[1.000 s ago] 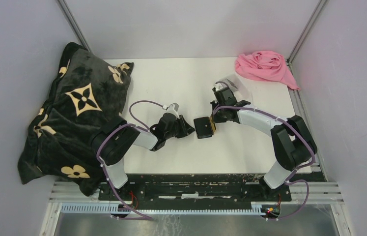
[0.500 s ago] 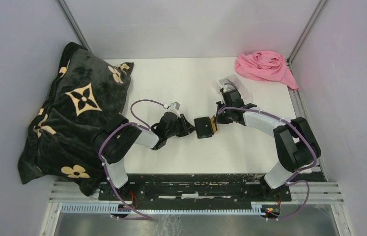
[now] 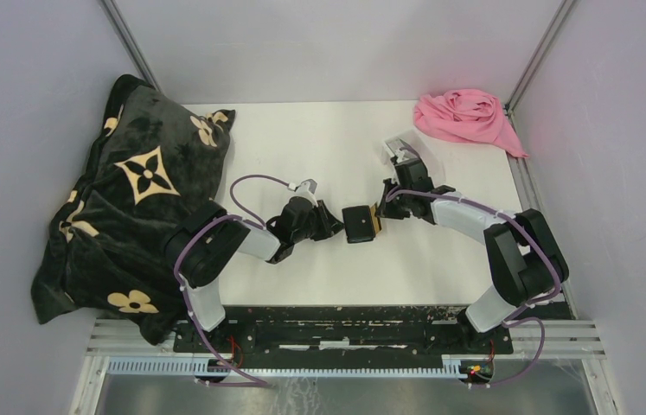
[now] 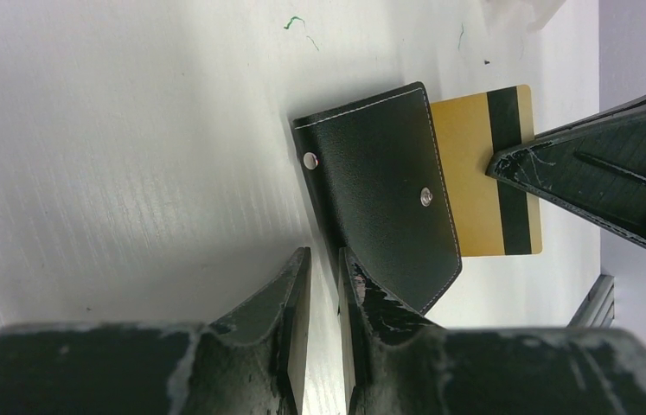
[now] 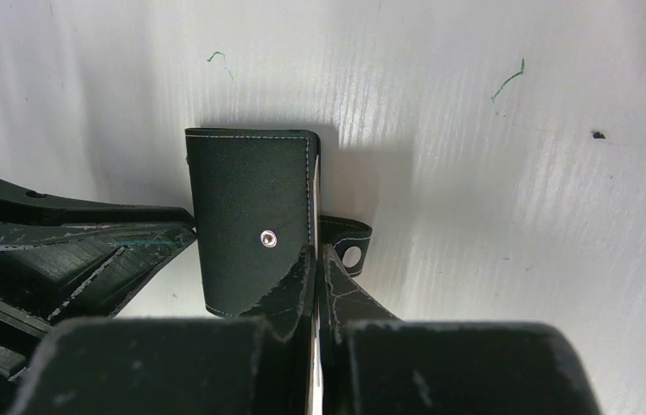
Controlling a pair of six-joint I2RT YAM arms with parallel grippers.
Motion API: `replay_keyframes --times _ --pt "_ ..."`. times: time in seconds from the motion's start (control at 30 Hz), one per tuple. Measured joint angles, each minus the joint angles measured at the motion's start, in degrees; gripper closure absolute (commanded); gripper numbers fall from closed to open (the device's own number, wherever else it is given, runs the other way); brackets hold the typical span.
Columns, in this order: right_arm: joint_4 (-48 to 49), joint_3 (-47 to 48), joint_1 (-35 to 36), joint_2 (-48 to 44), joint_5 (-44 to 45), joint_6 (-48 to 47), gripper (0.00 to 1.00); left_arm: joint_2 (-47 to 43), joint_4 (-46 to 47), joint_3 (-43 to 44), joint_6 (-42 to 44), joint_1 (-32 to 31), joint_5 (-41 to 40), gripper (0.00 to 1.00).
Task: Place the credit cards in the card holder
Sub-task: Adjust the card holder at the center of the board.
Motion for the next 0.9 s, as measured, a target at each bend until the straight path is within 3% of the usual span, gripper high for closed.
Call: replay_keyframes --times 0.9 --pt "7.8 -6.1 -2.6 -2.2 -3.9 6.3 0.99 0.0 -0.4 0.3 0.4 0.0 -0.2 0.75"
